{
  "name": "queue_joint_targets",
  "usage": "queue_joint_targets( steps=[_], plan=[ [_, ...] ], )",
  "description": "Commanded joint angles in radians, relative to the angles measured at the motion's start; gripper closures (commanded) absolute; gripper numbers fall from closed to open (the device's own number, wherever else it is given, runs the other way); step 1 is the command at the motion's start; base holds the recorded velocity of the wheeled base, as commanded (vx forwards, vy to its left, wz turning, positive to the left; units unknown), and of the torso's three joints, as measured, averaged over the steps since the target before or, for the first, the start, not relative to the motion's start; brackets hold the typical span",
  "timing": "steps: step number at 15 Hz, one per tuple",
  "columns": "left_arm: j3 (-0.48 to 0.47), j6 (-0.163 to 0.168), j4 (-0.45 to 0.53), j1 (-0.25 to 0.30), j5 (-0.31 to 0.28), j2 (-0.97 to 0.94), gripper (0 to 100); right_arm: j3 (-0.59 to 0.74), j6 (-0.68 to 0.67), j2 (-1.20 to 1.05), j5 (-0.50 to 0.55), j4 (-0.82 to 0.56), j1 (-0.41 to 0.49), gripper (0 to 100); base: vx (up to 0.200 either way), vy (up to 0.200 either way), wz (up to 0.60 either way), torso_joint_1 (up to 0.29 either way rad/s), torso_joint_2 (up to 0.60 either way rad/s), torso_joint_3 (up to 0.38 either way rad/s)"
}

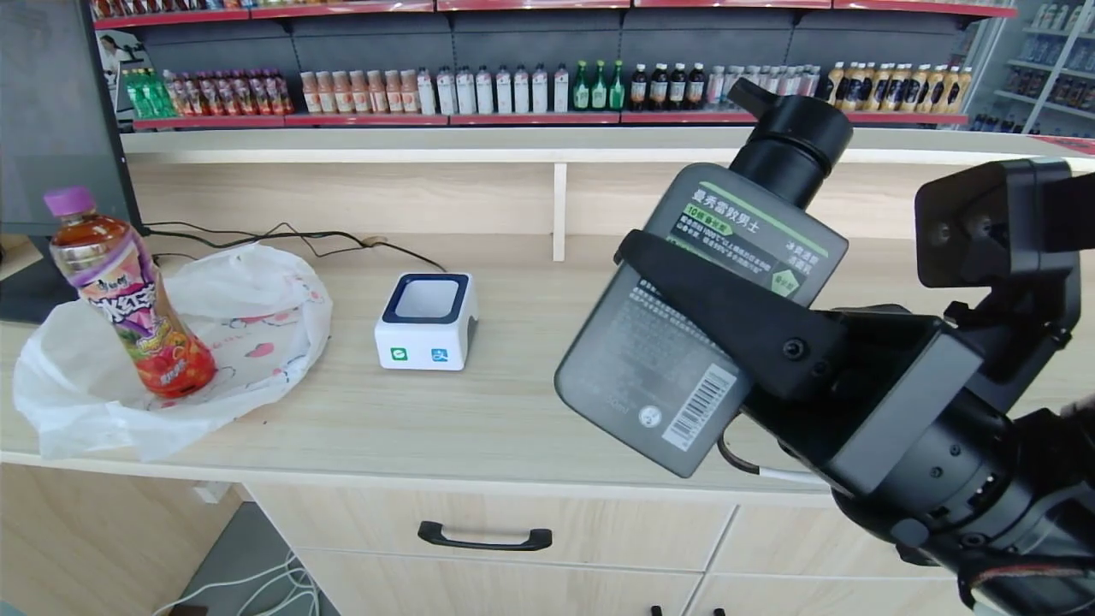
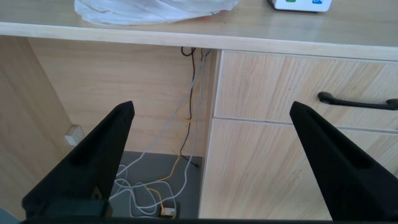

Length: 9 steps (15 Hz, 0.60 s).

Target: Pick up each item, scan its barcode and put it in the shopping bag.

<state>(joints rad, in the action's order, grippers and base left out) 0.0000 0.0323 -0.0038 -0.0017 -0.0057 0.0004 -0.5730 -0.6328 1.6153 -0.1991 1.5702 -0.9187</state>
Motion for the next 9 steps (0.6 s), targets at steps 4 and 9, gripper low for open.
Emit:
queue_joint_targets(
  steps=[4,9],
  plan=[
    [0.0,0.0,-0.001,0.0,0.0,0.0,0,-0.008,0.255,0.011,-0.002,0.001,0.066,100,0.0,0.0,0.0,0.0,0.0,0.0],
    [0.0,0.0,-0.001,0.0,0.0,0.0,0,0.088,0.539,0.032,0.185,0.001,0.141,100,0.0,0.0,0.0,0.0,0.0,0.0]
  ],
)
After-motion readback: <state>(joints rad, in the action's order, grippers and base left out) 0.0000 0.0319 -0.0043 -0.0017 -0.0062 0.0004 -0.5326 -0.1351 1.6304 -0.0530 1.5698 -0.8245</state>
